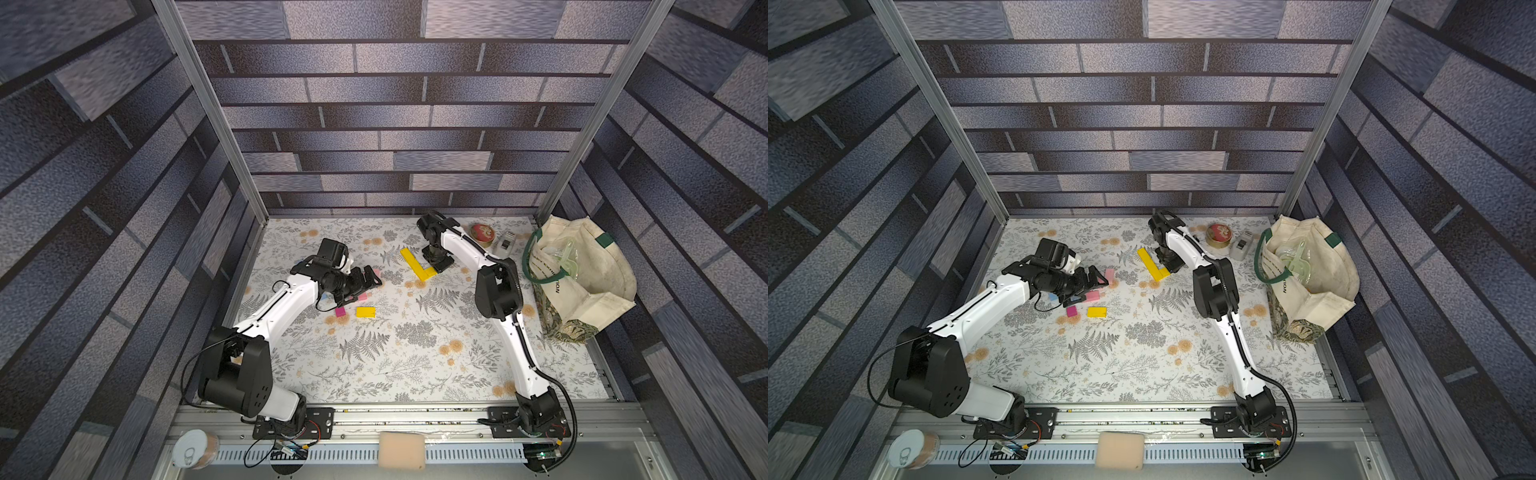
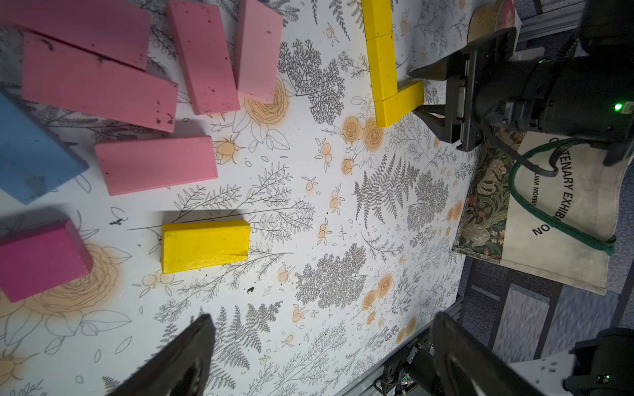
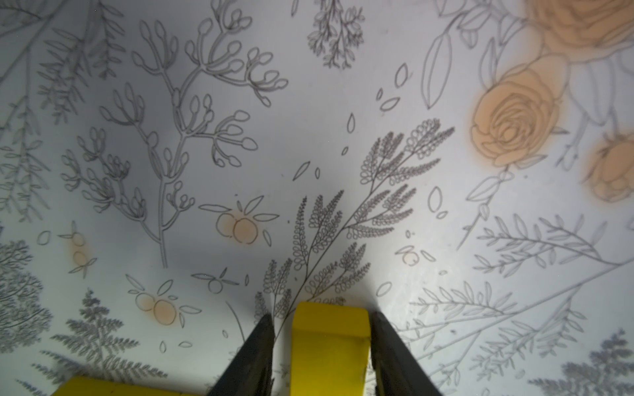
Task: Assemble the letter v with building blocks
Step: Assemble the building block at the center of the board, then move the building block to the center of the board.
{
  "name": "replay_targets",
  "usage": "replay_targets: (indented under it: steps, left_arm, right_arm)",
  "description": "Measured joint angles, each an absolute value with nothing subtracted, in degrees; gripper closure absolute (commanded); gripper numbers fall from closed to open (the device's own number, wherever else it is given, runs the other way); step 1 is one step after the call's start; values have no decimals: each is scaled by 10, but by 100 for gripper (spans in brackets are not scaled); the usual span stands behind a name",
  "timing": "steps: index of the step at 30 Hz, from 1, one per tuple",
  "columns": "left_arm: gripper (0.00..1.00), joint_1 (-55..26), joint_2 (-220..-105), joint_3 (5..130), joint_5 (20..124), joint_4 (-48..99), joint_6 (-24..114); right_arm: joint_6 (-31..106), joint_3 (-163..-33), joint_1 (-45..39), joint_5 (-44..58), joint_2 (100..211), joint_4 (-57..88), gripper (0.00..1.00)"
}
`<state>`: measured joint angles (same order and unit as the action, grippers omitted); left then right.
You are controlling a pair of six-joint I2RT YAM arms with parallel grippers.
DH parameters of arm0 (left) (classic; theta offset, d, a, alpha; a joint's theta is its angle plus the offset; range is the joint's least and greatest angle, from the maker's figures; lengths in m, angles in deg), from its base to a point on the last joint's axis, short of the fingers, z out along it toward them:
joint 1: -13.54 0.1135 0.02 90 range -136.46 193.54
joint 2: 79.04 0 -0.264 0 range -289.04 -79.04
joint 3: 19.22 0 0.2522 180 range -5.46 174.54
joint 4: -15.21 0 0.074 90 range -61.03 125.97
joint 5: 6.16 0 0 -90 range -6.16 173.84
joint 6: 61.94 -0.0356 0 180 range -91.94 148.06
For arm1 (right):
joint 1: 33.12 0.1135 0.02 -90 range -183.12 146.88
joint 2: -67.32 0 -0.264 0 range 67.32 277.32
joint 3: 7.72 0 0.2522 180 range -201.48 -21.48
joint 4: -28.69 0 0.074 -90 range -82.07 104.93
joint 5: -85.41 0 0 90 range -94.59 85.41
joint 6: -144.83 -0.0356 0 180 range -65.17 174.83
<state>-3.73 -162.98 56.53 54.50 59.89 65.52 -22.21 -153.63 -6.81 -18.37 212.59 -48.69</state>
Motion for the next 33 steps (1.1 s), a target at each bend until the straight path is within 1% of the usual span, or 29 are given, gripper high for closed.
replay_targets:
  steps: [6,10,13,15,17,20,24,27,33]
  left_arm:
    - [0,-37,-1630,565,545,599,655]
    - [0,-37,-1630,565,547,599,655]
    - [0,-37,-1630,565,552,599,654]
    - [0,-37,-1630,566,558,602,650]
    - [0,-37,-1630,571,576,614,641]
    - [0,-38,-1636,598,632,653,626]
    - [0,-46,-1673,646,714,712,603]
    - [0,-53,-1703,652,752,736,597]
    - [0,-70,-1772,652,755,747,609]
  right_arm:
    - [-212,-1536,-68,-189,2126,-487,46]
    - [-187,-1538,-68,-196,2126,-487,37]
    - [-156,-1545,-68,-206,2126,-486,16]
    - [-129,-1546,-68,-216,2124,-482,0]
    - [-97,-1546,-68,-224,2120,-479,0]
    - [-47,-1546,-68,-230,2102,-474,0]
    - [42,-1513,-68,-224,2038,-444,0]
    - [115,-1449,-69,-203,1960,-411,0]
    - [215,-1290,-70,-168,1841,-353,0]
